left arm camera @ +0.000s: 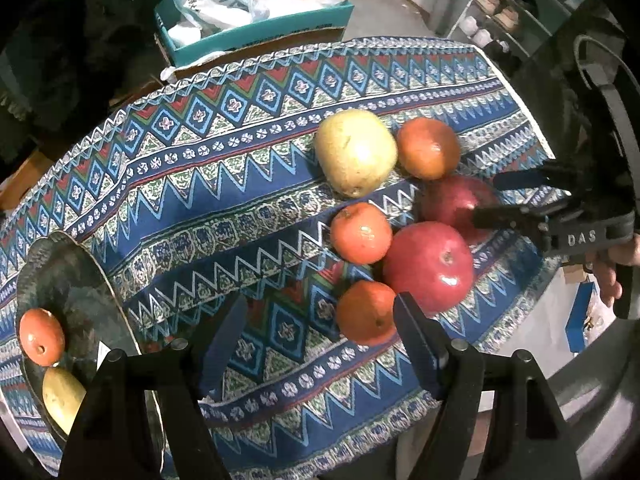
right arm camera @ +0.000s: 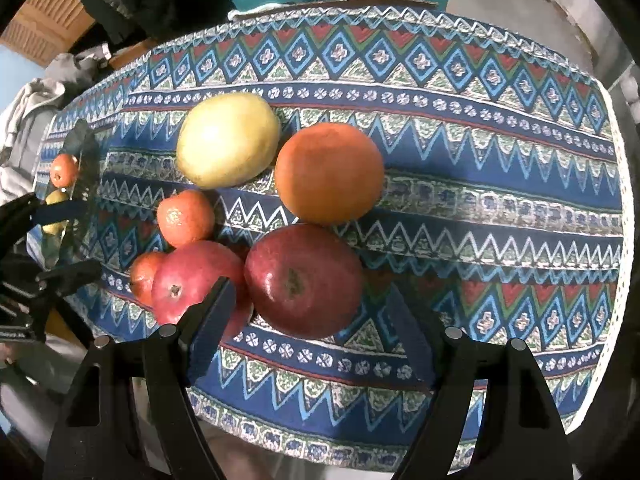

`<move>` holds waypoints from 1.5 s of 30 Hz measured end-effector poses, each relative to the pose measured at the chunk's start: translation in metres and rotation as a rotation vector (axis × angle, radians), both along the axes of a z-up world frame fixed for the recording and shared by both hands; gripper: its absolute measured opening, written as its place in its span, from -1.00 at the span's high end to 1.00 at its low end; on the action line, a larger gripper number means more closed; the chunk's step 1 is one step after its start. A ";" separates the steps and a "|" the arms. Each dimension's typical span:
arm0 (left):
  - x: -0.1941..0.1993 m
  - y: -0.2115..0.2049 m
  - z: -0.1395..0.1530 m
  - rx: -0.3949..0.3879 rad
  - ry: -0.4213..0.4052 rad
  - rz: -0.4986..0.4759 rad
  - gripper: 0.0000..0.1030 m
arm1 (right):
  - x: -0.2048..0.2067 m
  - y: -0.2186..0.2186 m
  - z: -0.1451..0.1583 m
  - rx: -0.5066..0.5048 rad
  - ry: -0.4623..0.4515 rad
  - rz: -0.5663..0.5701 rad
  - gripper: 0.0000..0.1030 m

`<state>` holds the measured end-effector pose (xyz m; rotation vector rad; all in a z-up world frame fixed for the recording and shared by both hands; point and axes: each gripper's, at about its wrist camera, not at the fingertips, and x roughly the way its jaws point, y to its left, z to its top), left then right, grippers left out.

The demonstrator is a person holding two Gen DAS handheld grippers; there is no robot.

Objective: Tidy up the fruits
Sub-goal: 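Grasp a large red apple with the right tool while the left tool grasps an orange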

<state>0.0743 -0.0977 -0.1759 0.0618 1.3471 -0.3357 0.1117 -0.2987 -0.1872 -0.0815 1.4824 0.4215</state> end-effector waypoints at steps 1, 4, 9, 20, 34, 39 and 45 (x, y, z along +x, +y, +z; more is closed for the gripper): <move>0.002 0.000 -0.003 0.001 0.002 0.002 -0.49 | 0.001 0.001 -0.003 -0.001 0.003 0.005 -0.52; 0.008 0.003 -0.011 0.005 0.013 0.016 -0.49 | 0.002 0.004 -0.011 -0.009 0.010 0.017 -0.52; 0.012 0.006 -0.018 -0.014 0.034 0.032 -0.49 | 0.007 0.004 -0.020 0.015 0.018 0.010 -0.47; -0.001 -0.018 -0.029 -0.066 0.074 -0.065 -0.49 | 0.009 -0.023 -0.010 -0.033 -0.008 0.011 -0.42; -0.003 -0.055 -0.060 0.027 0.081 -0.168 -0.49 | 0.002 -0.056 0.006 -0.045 -0.018 -0.007 -0.45; -0.008 -0.068 -0.064 0.062 0.030 -0.238 -0.50 | 0.007 -0.051 -0.008 -0.051 0.021 -0.015 -0.45; -0.005 -0.081 -0.066 0.055 0.018 -0.262 -0.40 | 0.015 -0.053 -0.014 -0.035 0.016 -0.019 -0.45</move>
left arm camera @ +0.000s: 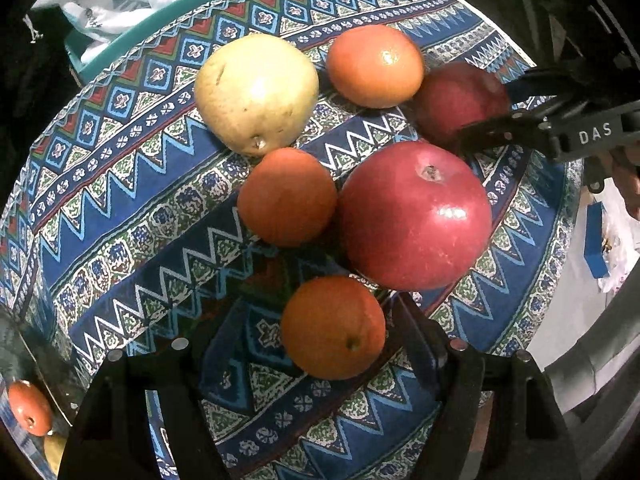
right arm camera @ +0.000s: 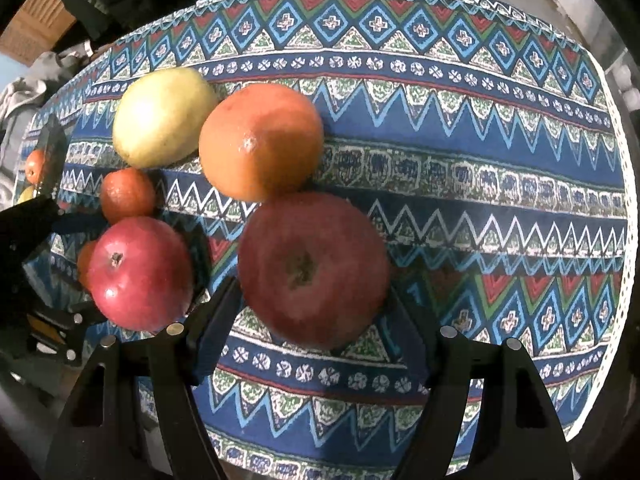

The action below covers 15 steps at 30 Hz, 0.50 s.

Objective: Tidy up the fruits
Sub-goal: 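Grasp a large red apple with the right tool while the left tool grasps an orange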

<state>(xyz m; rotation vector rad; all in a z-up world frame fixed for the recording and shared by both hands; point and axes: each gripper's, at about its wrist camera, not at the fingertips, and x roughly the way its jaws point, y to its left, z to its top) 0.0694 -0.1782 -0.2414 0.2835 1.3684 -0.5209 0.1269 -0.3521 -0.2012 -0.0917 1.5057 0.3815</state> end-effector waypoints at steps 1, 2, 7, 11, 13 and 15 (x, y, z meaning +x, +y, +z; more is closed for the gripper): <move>0.000 -0.001 0.000 0.001 -0.005 -0.003 -0.33 | 0.002 0.000 0.000 0.000 0.002 0.001 -0.45; 0.000 -0.003 0.001 0.008 -0.015 -0.007 -0.17 | 0.004 0.000 -0.001 0.000 0.003 0.002 -0.46; 0.000 0.003 0.004 -0.025 0.012 -0.005 0.08 | 0.010 0.007 -0.007 -0.014 -0.007 0.019 -0.47; -0.001 0.006 0.005 -0.018 0.002 0.001 0.09 | 0.010 0.016 -0.014 -0.024 -0.027 0.039 -0.43; -0.001 0.011 0.007 -0.018 0.001 0.011 0.09 | 0.009 0.018 -0.014 -0.033 -0.032 0.051 -0.42; -0.001 0.020 0.009 -0.019 -0.004 0.028 0.09 | 0.007 0.020 -0.014 -0.042 -0.041 0.053 -0.42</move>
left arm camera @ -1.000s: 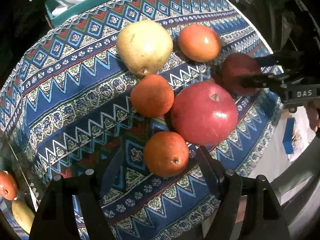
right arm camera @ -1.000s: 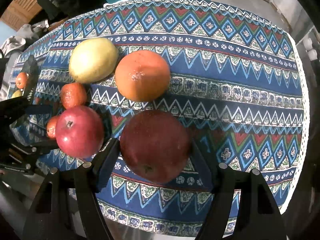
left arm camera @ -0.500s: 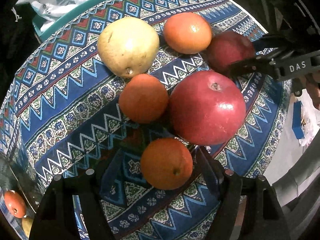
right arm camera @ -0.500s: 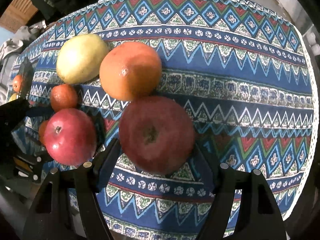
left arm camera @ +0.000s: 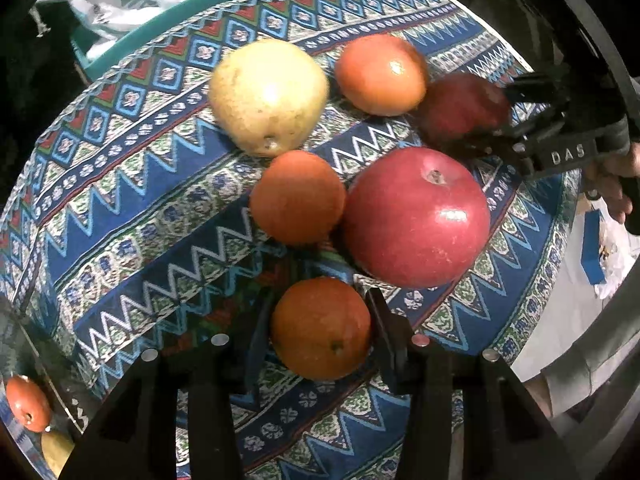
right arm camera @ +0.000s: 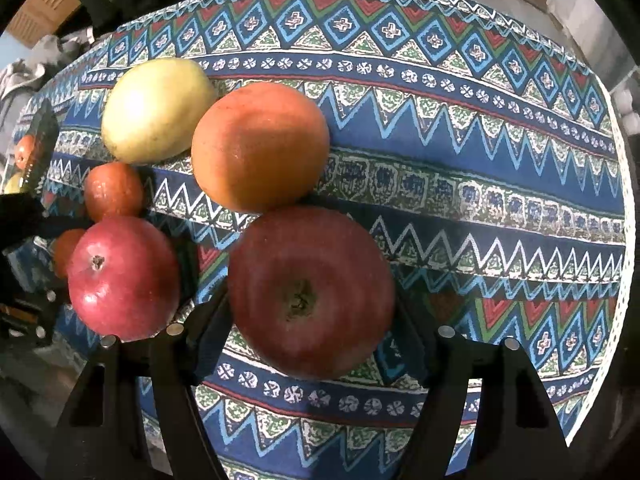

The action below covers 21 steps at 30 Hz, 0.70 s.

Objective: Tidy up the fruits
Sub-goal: 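Grasp a large red apple with the right tool while the left tool grasps an orange, then lift and carry the apple and orange toward the glass bowl with both tools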

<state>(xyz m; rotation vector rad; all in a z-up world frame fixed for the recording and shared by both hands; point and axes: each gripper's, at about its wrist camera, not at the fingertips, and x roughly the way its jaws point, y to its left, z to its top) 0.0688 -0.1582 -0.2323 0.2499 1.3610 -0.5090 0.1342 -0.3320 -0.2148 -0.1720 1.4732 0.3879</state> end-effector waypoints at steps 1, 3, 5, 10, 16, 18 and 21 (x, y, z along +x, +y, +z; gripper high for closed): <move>0.000 0.002 0.001 -0.004 -0.001 0.008 0.09 | -0.003 -0.001 0.002 -0.001 -0.007 0.000 -0.42; 0.001 0.008 0.007 -0.013 -0.006 0.030 0.09 | -0.006 0.000 0.007 0.000 -0.018 0.001 -0.41; 0.001 0.012 0.012 -0.022 -0.012 0.045 0.09 | -0.009 0.003 0.013 0.005 -0.035 0.002 -0.41; -0.001 0.023 0.030 -0.045 -0.038 0.080 0.09 | -0.018 0.010 0.031 0.023 -0.083 0.001 -0.41; -0.006 0.036 0.058 -0.082 -0.072 0.108 0.09 | -0.028 0.020 0.053 0.049 -0.149 -0.002 -0.41; -0.007 0.036 0.066 -0.084 -0.091 0.115 0.09 | -0.030 0.023 0.062 0.059 -0.173 -0.004 -0.41; -0.008 0.035 0.076 -0.075 -0.113 0.135 0.09 | -0.031 0.025 0.075 0.077 -0.201 -0.005 -0.41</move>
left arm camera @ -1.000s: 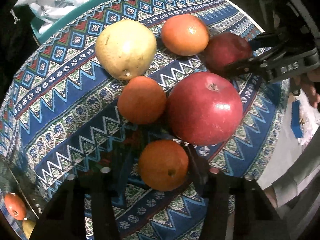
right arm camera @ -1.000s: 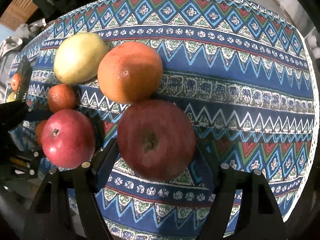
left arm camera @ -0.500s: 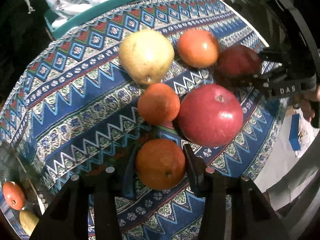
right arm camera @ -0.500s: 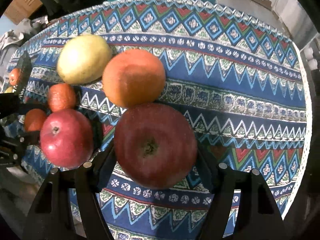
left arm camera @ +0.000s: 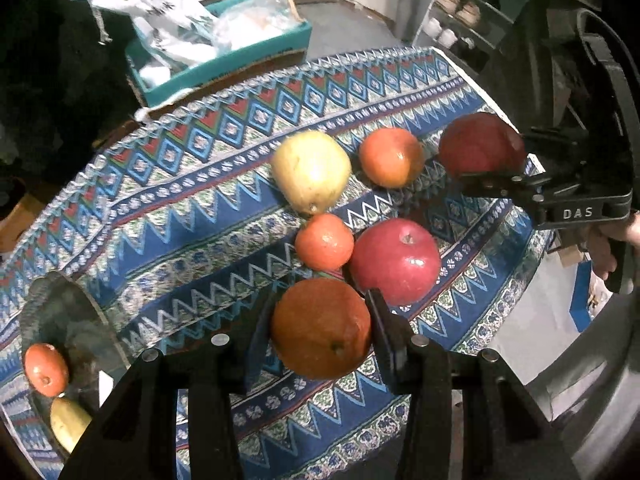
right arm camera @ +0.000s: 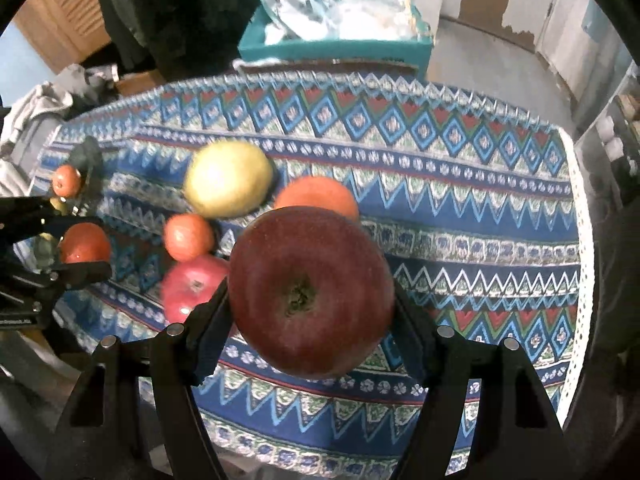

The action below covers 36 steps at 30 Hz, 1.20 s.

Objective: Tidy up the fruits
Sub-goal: 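Lift and carry the apple and orange toward the glass bowl with both tools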

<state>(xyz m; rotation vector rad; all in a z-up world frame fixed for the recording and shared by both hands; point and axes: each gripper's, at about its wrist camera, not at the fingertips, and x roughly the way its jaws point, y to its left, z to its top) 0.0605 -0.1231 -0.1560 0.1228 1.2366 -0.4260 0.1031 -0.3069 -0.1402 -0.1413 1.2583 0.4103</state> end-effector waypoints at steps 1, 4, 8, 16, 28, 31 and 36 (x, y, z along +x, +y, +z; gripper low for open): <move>0.000 0.003 0.003 0.000 -0.003 0.014 0.09 | 0.000 0.001 0.005 0.004 -0.015 -0.001 -0.41; 0.000 0.014 0.016 -0.037 -0.017 0.049 0.09 | -0.004 0.000 0.020 0.018 -0.049 0.000 -0.41; -0.002 0.022 0.035 -0.043 -0.068 0.065 0.09 | -0.008 0.005 0.041 0.041 -0.091 0.002 -0.41; -0.004 0.040 0.066 -0.077 -0.113 0.121 0.09 | -0.011 0.022 0.075 0.082 -0.167 0.023 -0.41; -0.015 0.065 0.094 -0.088 -0.182 0.175 0.09 | -0.013 0.052 0.111 0.127 -0.235 0.079 -0.41; -0.017 0.073 0.103 -0.094 -0.204 0.191 0.09 | -0.012 0.060 0.116 0.141 -0.239 0.091 -0.41; -0.018 0.084 0.110 -0.102 -0.215 0.211 0.09 | -0.012 0.077 0.124 0.154 -0.242 0.120 -0.41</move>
